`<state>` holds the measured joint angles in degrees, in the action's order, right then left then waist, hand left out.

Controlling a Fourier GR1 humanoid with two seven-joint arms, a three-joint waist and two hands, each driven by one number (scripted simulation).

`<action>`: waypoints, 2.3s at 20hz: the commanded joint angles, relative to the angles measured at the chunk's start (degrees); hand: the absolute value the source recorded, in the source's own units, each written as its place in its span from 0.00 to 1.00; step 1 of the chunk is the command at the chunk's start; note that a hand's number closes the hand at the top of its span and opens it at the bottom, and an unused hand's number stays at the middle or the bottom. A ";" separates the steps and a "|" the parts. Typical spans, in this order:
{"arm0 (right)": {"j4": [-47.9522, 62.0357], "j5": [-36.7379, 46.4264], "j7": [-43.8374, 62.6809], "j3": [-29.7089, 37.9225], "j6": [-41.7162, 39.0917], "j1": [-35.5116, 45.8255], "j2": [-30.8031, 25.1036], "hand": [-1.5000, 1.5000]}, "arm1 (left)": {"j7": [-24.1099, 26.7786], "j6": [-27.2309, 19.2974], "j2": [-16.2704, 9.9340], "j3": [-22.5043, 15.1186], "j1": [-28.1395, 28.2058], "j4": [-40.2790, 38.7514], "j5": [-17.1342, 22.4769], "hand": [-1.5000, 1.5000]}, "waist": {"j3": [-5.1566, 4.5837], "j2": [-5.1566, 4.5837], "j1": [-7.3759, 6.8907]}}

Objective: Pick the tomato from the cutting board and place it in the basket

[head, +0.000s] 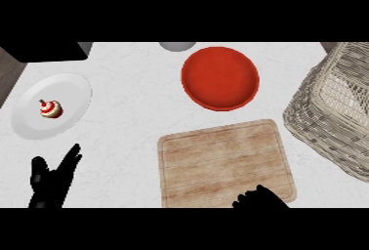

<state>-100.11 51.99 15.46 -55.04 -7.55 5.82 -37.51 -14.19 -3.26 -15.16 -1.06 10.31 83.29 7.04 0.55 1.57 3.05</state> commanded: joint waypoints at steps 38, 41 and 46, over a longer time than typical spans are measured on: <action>3.15 -91.58 -40.70 69.92 -2.66 -19.53 -40.36 1.00 | 0.17 1.28 0.50 0.08 1.60 0.58 -0.11 0.50 | -0.47 -1.71 -1.49; 13.29 -92.96 -44.08 72.58 -12.56 -17.13 -42.28 1.00 | -0.64 1.42 1.67 -1.73 -0.50 -0.33 -1.14 0.50 | -0.48 -1.88 -2.86; 26.24 -87.93 -48.13 65.67 -19.49 -10.17 -39.81 1.00 | -0.12 1.70 2.55 -2.94 -0.54 -0.73 -2.45 0.50 | -0.44 -2.24 -5.58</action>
<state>-83.34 -37.59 -29.72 13.07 -21.02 -8.10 -78.45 -13.96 -1.95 -14.20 -1.96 7.87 83.95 5.37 0.37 -0.22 -0.77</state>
